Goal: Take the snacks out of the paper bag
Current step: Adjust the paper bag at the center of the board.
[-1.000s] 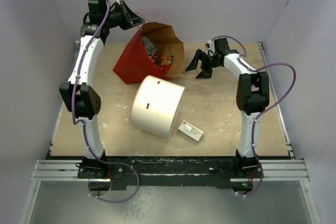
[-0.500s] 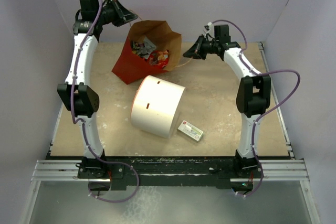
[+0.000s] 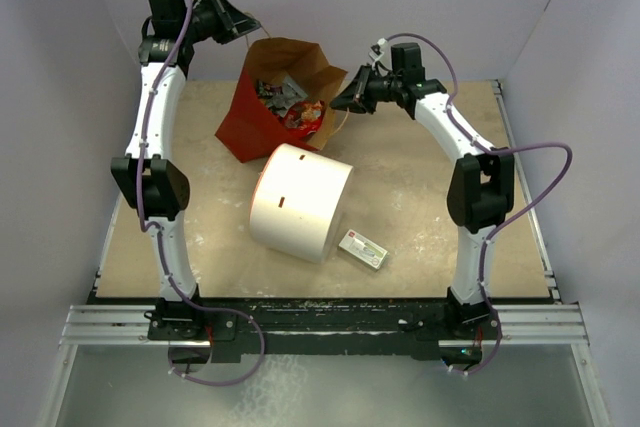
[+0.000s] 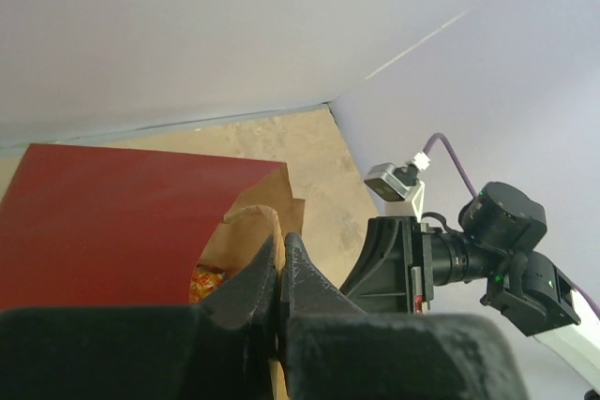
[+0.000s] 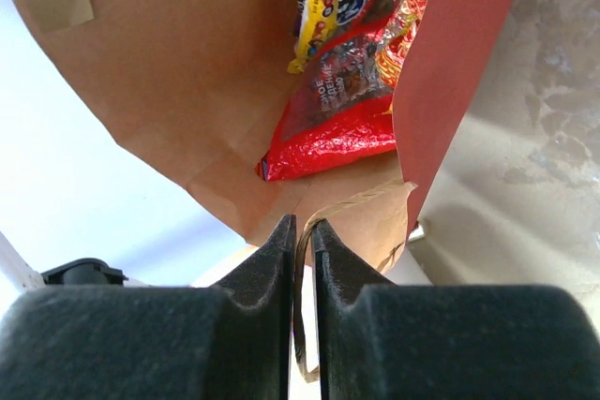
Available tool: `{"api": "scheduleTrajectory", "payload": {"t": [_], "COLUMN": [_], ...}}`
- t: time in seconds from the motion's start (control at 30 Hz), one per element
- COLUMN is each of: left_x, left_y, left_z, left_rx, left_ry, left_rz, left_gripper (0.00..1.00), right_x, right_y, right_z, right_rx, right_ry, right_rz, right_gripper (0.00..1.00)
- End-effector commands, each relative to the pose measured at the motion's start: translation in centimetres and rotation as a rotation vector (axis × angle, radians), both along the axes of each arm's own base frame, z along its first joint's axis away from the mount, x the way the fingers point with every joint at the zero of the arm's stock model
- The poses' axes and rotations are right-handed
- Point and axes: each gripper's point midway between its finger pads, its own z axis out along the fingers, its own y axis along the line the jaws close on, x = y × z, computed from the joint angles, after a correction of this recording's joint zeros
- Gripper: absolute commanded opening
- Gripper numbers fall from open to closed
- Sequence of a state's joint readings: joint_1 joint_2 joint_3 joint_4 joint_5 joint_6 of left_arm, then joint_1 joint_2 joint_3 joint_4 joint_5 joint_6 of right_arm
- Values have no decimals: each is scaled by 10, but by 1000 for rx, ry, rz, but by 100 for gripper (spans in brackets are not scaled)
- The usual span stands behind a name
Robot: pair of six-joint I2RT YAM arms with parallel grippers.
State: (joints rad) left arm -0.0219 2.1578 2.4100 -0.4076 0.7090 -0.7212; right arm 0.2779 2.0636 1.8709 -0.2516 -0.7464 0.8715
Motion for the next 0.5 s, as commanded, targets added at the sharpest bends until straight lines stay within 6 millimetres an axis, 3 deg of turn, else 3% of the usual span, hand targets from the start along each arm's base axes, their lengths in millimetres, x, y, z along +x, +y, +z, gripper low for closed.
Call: {"api": "scheduleTrajectory", "payload": {"t": [0.0, 0.27, 0.47], "left_x": [-18, -13, -12], "left_y": [-17, -8, 5], "left_z": [52, 42, 40], "left_rx": [-32, -37, -39], "left_ry": [-170, -130, -110], "left_rz": [-72, -33, -9], "left_gripper": [0, 0, 0], "right_x": [-15, -11, -2], "right_y": [-7, -48, -93], "right_z": [32, 9, 18], "right_rx": [-13, -327, -610], "right_ry": [-89, -108, -164], "right_rz": [18, -37, -139], "right_gripper": [16, 44, 63]}}
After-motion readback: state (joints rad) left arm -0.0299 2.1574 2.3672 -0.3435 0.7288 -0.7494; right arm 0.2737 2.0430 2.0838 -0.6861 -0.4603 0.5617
